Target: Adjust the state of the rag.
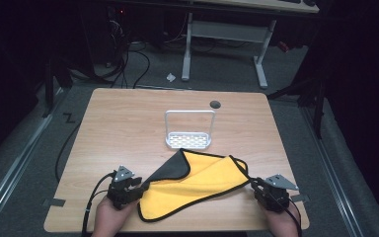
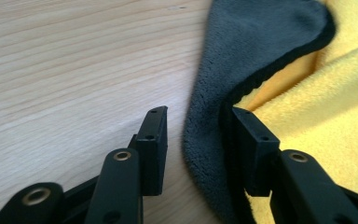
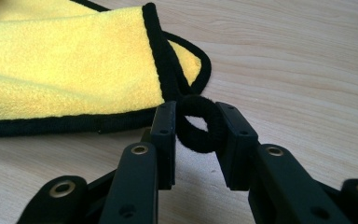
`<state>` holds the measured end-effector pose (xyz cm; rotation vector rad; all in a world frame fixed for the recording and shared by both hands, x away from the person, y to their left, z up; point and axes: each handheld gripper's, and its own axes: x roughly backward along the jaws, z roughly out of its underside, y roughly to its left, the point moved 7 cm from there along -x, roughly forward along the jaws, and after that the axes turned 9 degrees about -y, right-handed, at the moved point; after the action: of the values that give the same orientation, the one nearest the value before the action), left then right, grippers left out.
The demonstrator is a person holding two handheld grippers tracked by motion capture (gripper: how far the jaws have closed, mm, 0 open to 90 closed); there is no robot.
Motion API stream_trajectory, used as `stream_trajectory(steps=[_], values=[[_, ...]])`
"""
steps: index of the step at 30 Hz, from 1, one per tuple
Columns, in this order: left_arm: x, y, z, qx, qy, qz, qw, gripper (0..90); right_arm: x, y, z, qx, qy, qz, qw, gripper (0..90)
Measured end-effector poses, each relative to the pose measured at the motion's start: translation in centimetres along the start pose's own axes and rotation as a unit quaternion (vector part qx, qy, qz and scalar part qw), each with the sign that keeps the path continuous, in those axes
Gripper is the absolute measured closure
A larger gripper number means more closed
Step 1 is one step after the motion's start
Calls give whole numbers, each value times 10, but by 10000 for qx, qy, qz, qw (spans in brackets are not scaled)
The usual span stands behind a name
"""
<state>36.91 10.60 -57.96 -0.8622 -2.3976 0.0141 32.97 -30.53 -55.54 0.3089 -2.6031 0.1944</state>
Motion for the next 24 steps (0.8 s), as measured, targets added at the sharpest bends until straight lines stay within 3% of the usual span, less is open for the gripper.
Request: stream_trajectory(steps=[8, 11, 14, 16, 19, 24], values=[[2, 11, -1, -99, -56, -245, 9996, 604, 1, -3, -1, -104, -31, 54, 9999, 670], [4, 21, -1, -171, -83, -560, 9982, 647, 2, -6, 0, -160, -20, 81, 9998, 651], [8, 29, -1, 81, -79, -516, 9986, 633, 4, -9, 0, -240, -43, 131, 9996, 641], [9, 30, -1, 93, -75, -549, 9984, 630, 6, -10, 1, -281, -46, 131, 9995, 614], [12, 25, -6, 119, -208, -458, 9987, 630, 6, -9, 2, -279, -48, 122, 9995, 613], [25, 1, -25, -199, -665, -347, 9970, 635, 4, -6, 0, -209, -45, 53, 9998, 667]])
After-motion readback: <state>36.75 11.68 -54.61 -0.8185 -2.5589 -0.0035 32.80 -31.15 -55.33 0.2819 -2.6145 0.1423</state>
